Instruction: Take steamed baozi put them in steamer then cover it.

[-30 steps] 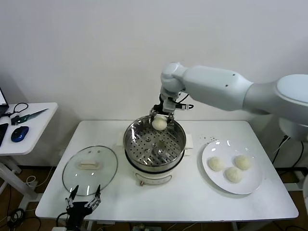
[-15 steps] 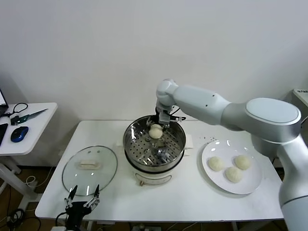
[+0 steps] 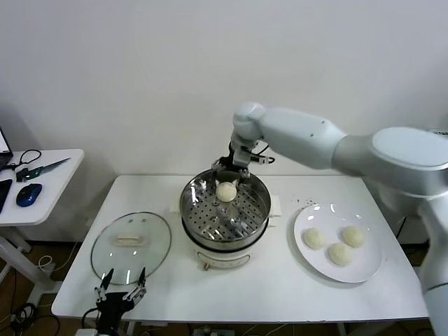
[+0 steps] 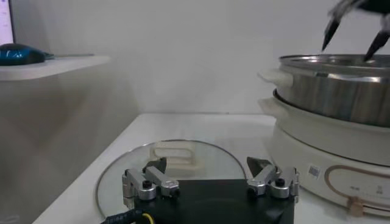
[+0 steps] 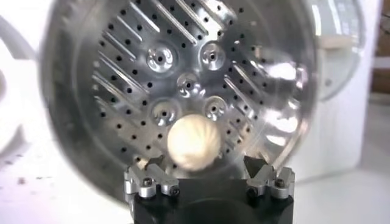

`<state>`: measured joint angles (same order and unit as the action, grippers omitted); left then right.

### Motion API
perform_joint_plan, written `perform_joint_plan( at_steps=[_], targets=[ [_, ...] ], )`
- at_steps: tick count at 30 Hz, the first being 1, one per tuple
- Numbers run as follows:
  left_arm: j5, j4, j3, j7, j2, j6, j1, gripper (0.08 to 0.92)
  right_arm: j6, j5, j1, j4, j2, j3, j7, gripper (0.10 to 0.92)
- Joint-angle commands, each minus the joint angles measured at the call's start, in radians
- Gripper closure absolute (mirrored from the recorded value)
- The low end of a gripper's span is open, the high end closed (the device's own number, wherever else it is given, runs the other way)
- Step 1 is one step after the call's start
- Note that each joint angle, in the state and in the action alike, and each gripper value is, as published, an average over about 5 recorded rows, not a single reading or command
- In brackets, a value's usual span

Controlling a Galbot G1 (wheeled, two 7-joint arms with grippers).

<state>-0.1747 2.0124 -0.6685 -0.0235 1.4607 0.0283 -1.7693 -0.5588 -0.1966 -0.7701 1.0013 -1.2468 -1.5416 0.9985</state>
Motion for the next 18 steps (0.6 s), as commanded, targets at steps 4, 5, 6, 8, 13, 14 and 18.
perform_joint_plan(
  at_steps=[4, 5, 6, 8, 13, 14, 18],
  targets=[
    [-0.002, -0.003, 0.003, 0.0, -0.009, -0.001, 0.006, 0.177, 0.539, -0.504, -0.39, 0.385, 0.529, -0.55, 0.048, 0.203],
    [-0.002, -0.003, 0.003, 0.0, -0.009, -0.001, 0.008, 0.177, 0.586, -0.489, -0.384, 0.418, 0.569, -0.57, 0.021, 0.203],
    [-0.003, -0.005, 0.003, 0.0, -0.009, -0.001, 0.009, 0.177, 0.636, -0.478, -0.37, 0.454, 0.605, -0.58, -0.007, 0.203],
    [-0.004, -0.007, 0.005, 0.0, -0.009, -0.001, 0.013, 0.177, 0.717, -0.457, -0.325, 0.516, 0.664, -0.576, -0.056, 0.203],
    [-0.004, -0.006, 0.01, -0.001, -0.005, 0.0, 0.018, 0.177, 0.846, -0.42, -0.103, 0.551, 0.725, -0.419, -0.157, 0.203],
    [-0.004, -0.004, 0.009, -0.001, -0.005, 0.0, 0.017, 0.177, 0.859, -0.412, -0.06, 0.541, 0.725, -0.379, -0.169, 0.203],
    [-0.002, -0.001, 0.006, -0.001, -0.002, 0.0, 0.014, 0.177, 0.89, -0.364, 0.142, 0.461, 0.692, -0.205, -0.204, 0.203]
  ],
)
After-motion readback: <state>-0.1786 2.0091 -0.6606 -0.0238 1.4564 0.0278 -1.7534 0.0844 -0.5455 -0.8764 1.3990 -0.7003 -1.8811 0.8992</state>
